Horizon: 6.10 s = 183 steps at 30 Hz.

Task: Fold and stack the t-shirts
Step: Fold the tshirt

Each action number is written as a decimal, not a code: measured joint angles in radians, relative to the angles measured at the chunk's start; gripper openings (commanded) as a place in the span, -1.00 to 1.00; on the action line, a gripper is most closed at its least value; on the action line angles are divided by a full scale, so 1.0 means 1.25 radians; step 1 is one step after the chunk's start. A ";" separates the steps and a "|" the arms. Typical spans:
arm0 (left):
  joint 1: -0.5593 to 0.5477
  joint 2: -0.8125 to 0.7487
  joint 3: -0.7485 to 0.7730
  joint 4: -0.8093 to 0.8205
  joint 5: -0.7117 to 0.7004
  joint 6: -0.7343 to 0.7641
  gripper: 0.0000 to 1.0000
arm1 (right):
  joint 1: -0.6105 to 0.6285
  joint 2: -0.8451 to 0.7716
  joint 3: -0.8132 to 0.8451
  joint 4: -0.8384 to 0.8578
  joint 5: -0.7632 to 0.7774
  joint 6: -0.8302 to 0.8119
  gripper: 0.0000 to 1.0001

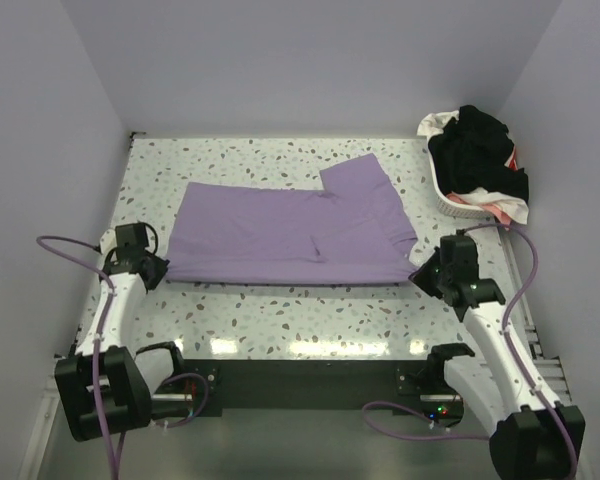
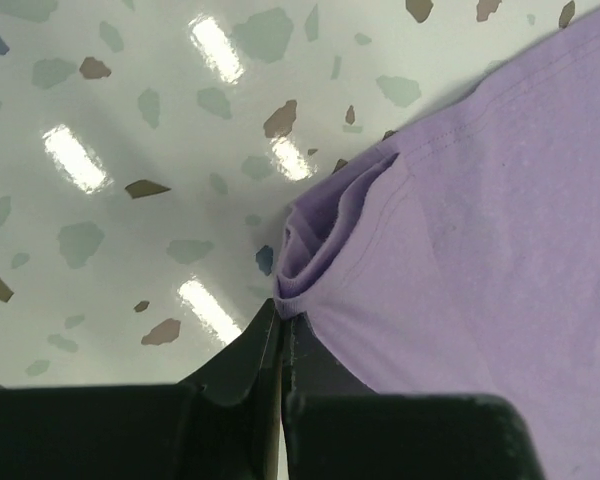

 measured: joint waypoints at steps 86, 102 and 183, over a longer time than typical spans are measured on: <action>-0.238 1.006 0.964 0.085 -0.215 0.285 -1.00 | 0.006 1.211 1.081 0.175 0.006 -0.438 0.17; -0.238 0.992 0.939 0.105 -0.196 0.286 -1.00 | 0.017 1.343 1.281 0.100 0.017 -0.447 -0.09; -0.189 0.611 0.572 0.060 -0.190 0.203 -1.00 | 0.051 0.515 0.386 0.205 0.126 -0.221 -1.00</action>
